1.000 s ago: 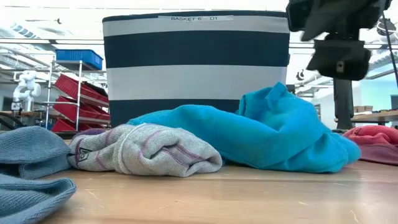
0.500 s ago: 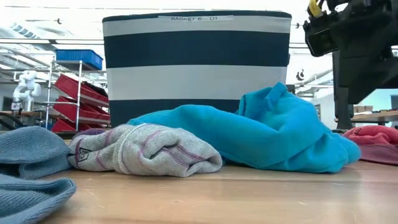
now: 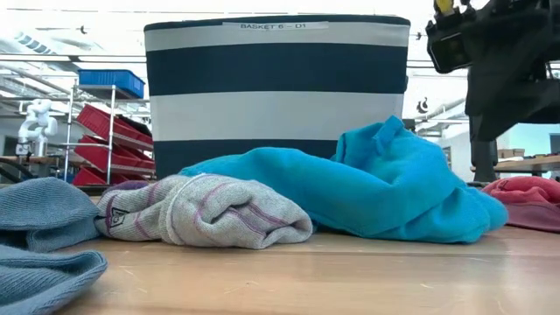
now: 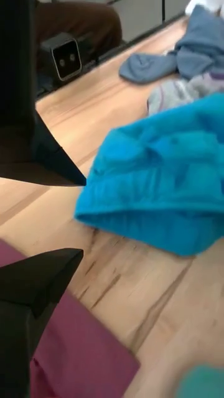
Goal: Sort clothes
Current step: Put the blue short into the white and blue laundry organizer
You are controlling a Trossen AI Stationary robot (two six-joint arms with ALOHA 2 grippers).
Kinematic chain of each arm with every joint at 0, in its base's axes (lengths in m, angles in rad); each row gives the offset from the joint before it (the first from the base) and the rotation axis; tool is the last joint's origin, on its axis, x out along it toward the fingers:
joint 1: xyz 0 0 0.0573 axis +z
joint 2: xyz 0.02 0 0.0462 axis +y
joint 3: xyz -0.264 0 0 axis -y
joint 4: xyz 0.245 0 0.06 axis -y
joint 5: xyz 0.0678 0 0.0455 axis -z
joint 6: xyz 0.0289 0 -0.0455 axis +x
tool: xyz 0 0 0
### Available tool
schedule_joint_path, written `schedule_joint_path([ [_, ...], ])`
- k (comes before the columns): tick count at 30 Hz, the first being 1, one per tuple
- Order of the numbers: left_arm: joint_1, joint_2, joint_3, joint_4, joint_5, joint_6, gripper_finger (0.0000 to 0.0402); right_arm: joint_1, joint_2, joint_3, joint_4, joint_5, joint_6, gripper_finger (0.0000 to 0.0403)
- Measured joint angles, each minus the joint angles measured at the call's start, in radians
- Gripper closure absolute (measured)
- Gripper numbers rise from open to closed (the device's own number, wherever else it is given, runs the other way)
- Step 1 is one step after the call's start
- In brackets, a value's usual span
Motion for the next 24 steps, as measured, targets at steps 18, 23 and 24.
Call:
schedule_joint_path([
  [18, -0.001, 0.001, 0.000, -0.017, 0.117, -0.002, 0.0221, 0.025, 0.208, 0.000, 0.125, 0.036, -0.018, 0.0243],
  [23, -0.001, 0.001, 0.000, -0.018, 0.118, -0.001, 0.0221, 0.025, 0.272, 0.000, 0.230, 0.014, -0.012, 0.0243],
  [24, -0.001, 0.001, 0.000, -0.018, 0.118, -0.001, 0.0221, 0.025, 0.282, 0.000, 0.270, 0.013, -0.017, 0.0243],
])
